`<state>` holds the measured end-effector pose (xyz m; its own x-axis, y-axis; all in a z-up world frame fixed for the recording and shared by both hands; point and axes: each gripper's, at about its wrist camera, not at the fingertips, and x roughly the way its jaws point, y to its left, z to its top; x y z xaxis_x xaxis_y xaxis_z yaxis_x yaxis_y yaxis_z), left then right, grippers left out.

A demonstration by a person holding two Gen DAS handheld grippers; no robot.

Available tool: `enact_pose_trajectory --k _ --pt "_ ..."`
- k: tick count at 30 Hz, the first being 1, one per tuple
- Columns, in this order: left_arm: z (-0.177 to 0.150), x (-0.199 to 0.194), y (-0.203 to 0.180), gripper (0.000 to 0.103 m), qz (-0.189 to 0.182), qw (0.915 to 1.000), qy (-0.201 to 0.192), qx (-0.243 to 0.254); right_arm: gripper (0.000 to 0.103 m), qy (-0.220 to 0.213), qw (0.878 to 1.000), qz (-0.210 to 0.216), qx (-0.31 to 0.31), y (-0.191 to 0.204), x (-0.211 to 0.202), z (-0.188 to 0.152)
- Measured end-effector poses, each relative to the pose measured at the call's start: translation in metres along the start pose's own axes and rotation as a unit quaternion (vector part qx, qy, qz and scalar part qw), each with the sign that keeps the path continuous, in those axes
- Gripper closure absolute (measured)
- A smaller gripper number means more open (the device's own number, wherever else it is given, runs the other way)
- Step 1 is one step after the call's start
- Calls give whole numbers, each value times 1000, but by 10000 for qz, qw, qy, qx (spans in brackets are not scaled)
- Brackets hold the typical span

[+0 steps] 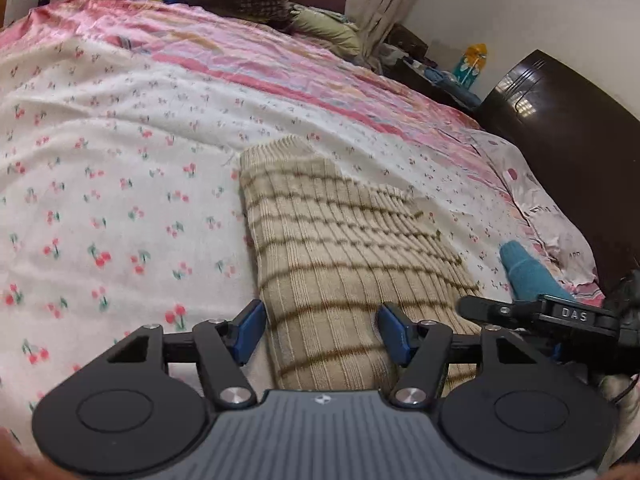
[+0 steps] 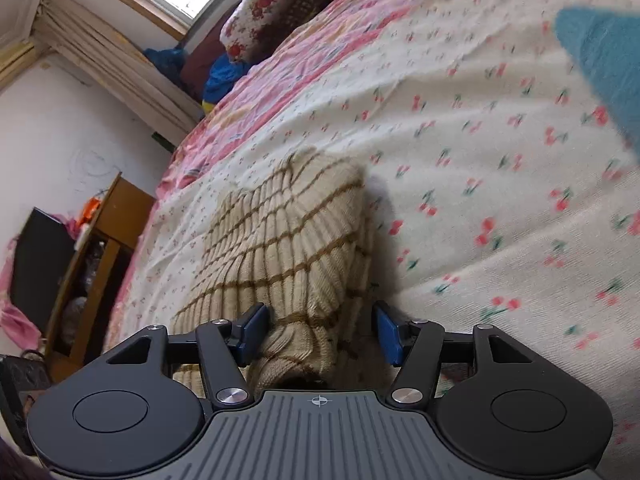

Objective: Fold small clothes

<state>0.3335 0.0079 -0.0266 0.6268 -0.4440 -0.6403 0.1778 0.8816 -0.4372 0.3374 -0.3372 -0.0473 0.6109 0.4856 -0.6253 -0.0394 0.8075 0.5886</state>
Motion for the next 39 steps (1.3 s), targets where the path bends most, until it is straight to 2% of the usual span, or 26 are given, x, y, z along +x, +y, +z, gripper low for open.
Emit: enact_pose_trajectory --k 2,5,8,10,13,16,17,20,23,25,29,32,36,39 --pt "9 1 0 37 55 9999 -82 78 45 -333 9979 -363 -418 11 -10 9" --pt "26 10 -3 37 194 9993 -242 186 43 -623 9933 -546 -808 26 -9 29" --pt "45 26 -9 37 314 9984 -348 307 45 -653 9889 -640 -1167 47 14 46" --pt "54 37 -13 37 465 9973 -411 387 46 -661 9809 -856 -1617 64 34 50" --pt "60 55 -17 37 692 9950 -431 571 51 -408 9776 -1035 -1786 73 67 54" --pt "56 76 -16 37 1045 9911 -175 810 53 -284 9632 -1650 -2102 69 91 48" --pt "53 84 -13 36 1193 9895 3 820 54 -285 9660 -1686 -1940 63 94 48" --pt "46 82 -7 35 1146 9913 -76 650 55 -307 9796 -1456 -1351 46 86 51" --pt "46 67 -4 36 1031 9929 -144 580 54 -382 9804 -1359 -1372 48 68 47" --pt "45 56 -3 36 987 9931 -152 616 52 -388 9844 -1132 -1290 49 51 44" --pt "38 26 3 36 575 9977 -89 349 48 -194 9939 -526 -948 42 19 36" --pt "28 12 8 36 227 9996 110 155 44 2 9976 -201 -659 33 5 25" --pt "14 6 9 36 11 9996 273 28 40 280 9989 -3 -369 20 0 7" --pt "5 9 11 35 -2 9995 289 -108 34 470 9987 5 -171 10 9 -5"
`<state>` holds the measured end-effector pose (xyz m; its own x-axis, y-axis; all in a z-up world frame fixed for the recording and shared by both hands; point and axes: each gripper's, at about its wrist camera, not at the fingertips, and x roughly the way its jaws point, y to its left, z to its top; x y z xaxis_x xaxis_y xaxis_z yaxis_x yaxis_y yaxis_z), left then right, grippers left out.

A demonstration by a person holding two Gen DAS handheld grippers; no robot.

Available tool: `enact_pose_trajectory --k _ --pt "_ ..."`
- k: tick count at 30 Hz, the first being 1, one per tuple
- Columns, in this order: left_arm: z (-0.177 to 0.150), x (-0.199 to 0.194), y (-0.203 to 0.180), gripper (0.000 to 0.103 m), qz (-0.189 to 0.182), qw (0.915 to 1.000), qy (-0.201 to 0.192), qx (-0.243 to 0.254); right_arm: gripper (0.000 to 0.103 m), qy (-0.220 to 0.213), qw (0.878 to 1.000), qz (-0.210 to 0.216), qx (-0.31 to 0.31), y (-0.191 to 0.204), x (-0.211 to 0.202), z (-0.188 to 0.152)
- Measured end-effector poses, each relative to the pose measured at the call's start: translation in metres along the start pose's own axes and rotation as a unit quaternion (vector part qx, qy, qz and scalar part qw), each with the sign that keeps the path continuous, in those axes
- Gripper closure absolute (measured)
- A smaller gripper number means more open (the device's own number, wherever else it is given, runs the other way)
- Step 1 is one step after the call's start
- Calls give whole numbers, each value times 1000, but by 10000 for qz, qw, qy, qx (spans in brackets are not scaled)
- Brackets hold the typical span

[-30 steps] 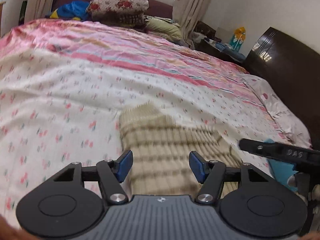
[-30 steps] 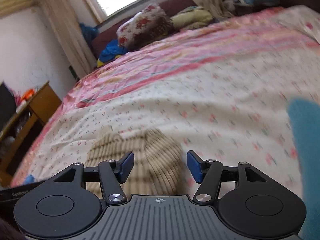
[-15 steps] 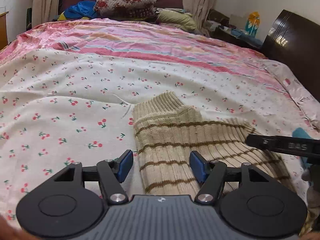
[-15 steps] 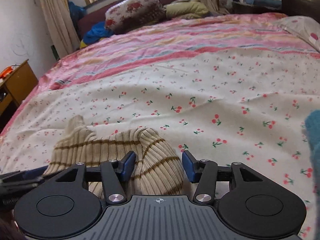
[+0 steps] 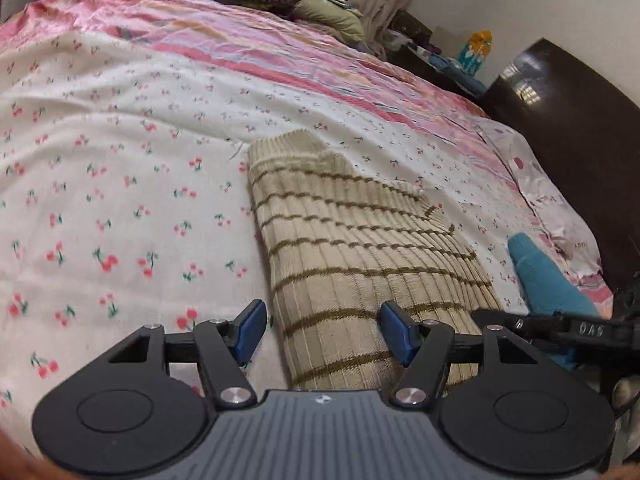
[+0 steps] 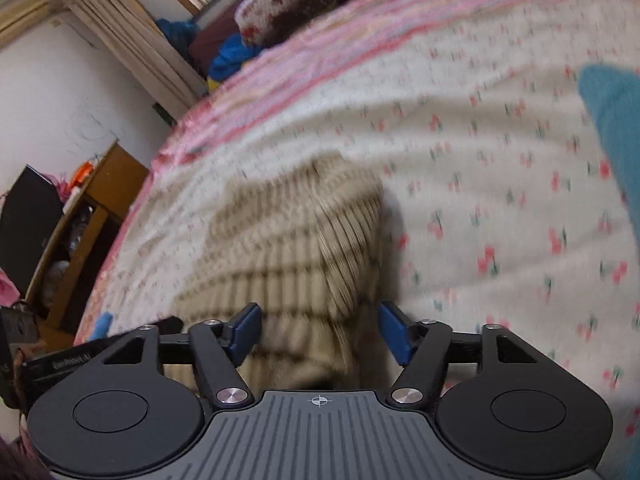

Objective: Fold small clothes

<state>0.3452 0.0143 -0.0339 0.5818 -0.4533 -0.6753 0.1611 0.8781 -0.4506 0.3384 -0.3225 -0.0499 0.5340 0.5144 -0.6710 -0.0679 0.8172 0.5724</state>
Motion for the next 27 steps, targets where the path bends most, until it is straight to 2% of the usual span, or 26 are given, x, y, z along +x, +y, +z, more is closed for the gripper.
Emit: enact_pose_trajectory --k 3,8,10,12,15,17,19,21,23,27 --pt "-2 2 8 35 -182 9993 35 -328 32 -8 9988 353 334 -8 3 -1" --pt "-5 1 12 35 -454 9985 100 -276 33 106 9941 848 669 -23 6 2" --pt "-5 8 9 34 -526 9982 148 -264 32 83 9923 937 810 -28 11 4" --pt "-6 15 5 27 -542 9980 140 -276 30 52 9918 991 809 -24 16 6" --pt "-7 25 1 21 -607 9978 196 -207 30 47 9937 909 652 -12 27 8" --pt "-7 27 -1 21 -603 9978 170 -199 31 13 9951 812 565 -6 31 9" --pt "-9 25 -5 25 -605 9979 153 -151 36 -33 9966 691 457 0 31 7" --pt "-11 19 -9 34 -659 9977 172 -33 52 -14 9964 712 451 2 29 3" --pt "-13 11 -11 40 -747 9970 204 54 61 21 9953 805 546 1 26 -1" --pt "-21 -16 -14 46 -954 9950 287 113 66 53 9955 857 408 10 3 -14"
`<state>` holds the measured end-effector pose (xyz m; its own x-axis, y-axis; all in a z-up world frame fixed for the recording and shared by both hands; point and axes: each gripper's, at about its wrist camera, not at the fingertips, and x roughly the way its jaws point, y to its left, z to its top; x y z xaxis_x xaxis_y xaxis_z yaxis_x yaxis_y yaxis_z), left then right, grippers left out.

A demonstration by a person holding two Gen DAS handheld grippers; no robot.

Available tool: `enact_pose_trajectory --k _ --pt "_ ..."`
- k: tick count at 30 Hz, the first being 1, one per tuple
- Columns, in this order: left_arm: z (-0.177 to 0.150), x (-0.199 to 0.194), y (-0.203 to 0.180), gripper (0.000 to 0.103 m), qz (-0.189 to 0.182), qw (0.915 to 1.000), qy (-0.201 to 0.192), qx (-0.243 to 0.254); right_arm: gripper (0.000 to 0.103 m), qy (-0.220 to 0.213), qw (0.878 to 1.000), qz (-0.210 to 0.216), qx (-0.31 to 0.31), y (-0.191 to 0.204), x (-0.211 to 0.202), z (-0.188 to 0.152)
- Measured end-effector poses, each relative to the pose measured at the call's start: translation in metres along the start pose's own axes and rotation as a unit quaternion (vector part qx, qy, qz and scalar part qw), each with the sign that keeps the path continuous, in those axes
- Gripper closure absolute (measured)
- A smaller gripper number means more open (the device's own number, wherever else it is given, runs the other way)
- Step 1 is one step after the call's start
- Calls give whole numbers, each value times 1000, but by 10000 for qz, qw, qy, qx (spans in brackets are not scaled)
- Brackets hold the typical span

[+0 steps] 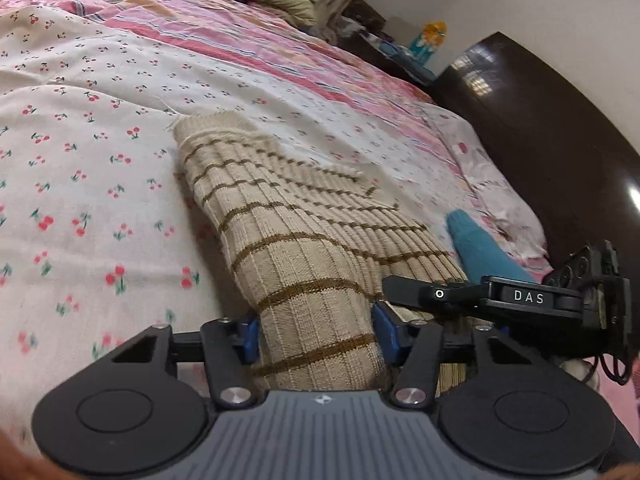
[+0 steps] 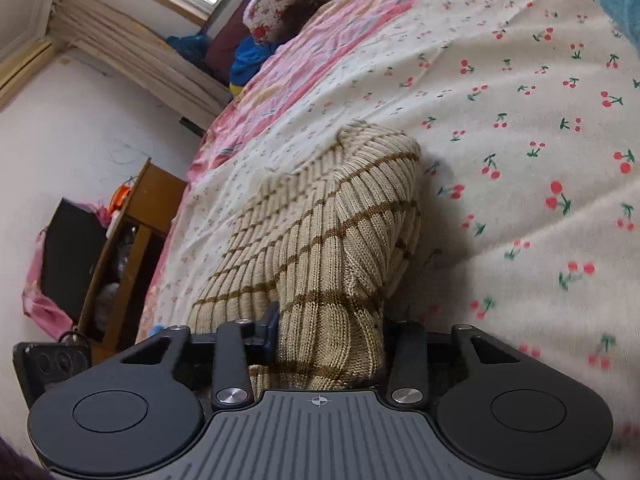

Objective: Fold small clothes

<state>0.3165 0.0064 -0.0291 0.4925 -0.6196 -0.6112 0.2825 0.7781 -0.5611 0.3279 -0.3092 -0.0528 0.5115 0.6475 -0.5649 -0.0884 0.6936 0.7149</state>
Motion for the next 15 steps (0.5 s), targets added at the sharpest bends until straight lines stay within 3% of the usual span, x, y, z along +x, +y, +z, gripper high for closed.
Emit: enact_pose_trajectory --k 7,10,15 --pt "-65 -51 -7 46 -283 9990 273 -232 67 408 9991 77 9 21 -47 -70" --pt "-99 -54 -1 46 -49 9979 540 -353 67 566 9982 -199 1 17 -56 -102" --pt "-105 -62 0 43 103 9981 273 -542 59 238 9987 -295 350 8 -68 -112"
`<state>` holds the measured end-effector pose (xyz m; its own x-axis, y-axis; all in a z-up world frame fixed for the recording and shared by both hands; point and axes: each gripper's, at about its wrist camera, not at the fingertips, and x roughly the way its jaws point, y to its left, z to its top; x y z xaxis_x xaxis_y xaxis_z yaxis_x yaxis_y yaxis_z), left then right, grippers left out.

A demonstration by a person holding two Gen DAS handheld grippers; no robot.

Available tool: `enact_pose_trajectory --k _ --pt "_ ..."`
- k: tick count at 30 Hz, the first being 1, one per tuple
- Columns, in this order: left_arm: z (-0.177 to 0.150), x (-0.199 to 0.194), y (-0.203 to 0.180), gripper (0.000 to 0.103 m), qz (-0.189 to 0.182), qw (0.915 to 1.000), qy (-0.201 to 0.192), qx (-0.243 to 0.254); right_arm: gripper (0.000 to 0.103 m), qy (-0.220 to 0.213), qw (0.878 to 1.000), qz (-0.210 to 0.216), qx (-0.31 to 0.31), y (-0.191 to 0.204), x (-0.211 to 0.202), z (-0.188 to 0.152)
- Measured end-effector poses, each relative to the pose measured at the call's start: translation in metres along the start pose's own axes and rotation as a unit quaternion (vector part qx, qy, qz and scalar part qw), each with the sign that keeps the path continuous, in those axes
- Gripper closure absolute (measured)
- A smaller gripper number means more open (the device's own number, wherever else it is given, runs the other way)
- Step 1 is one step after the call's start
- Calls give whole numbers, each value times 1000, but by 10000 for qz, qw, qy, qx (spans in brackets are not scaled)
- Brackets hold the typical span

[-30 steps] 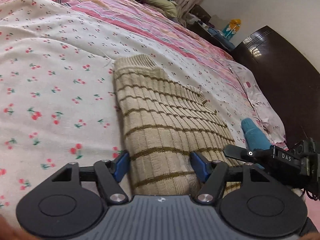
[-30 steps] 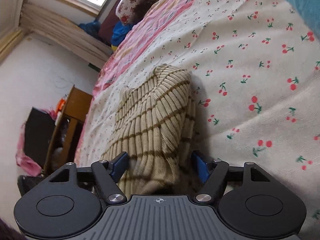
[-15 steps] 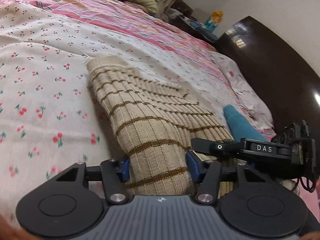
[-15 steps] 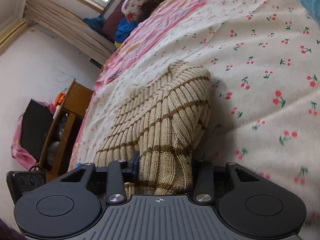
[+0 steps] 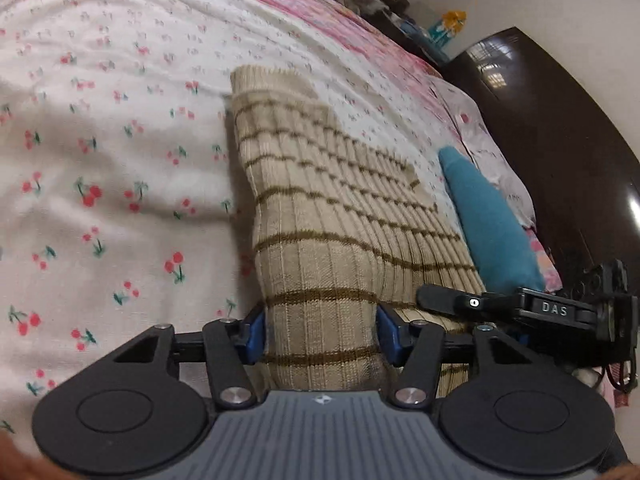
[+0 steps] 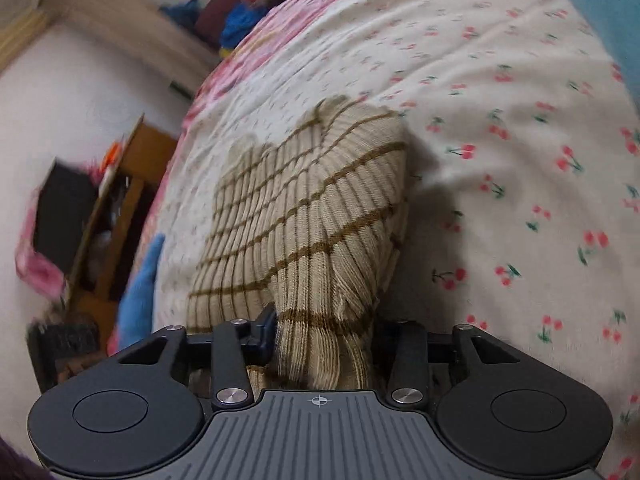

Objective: Fold small clothes

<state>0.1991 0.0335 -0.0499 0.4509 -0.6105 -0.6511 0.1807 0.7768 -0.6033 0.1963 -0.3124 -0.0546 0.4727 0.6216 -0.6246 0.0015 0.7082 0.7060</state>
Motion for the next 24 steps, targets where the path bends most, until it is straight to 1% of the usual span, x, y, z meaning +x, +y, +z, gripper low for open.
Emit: enact_pose_trajectory --k 4,8,9,10,11,12,13,15,16,20,22,24 --pt "4 -7 -15 43 293 9984 -153 466 57 -333 9984 -248 -374 12 -15 8" --pt "9 -1 -19 42 482 9967 -278 589 52 -685 9937 -574 -670 18 -9 27" --pt "9 0 -18 42 486 9968 -308 556 48 -696 9932 -623 -702 16 -5 27" --pt "9 2 -16 42 489 9970 -332 495 48 -712 9926 -674 -711 17 1 31" --pt "9 5 -15 41 510 9970 -364 452 49 -754 9918 -732 -733 17 6 37" --pt "8 7 -15 40 539 9968 -384 446 58 -798 9900 -806 -834 19 11 42" --pt "7 7 -15 40 564 9965 -414 455 63 -822 9882 -901 -930 22 16 46" --pt "8 9 -15 40 572 9963 -467 440 75 -836 9872 -964 -957 28 22 50" --pt "9 10 -15 40 567 9964 -472 423 78 -865 9860 -1000 -1019 32 24 53" --pt "10 9 -13 40 558 9964 -480 409 80 -890 9836 -1122 -1095 33 27 55" --pt "8 7 -15 40 633 9956 -502 483 77 -917 9830 -1137 -1109 28 27 51" --pt "8 6 -18 40 696 9949 -498 533 72 -923 9835 -1129 -1068 26 25 48"
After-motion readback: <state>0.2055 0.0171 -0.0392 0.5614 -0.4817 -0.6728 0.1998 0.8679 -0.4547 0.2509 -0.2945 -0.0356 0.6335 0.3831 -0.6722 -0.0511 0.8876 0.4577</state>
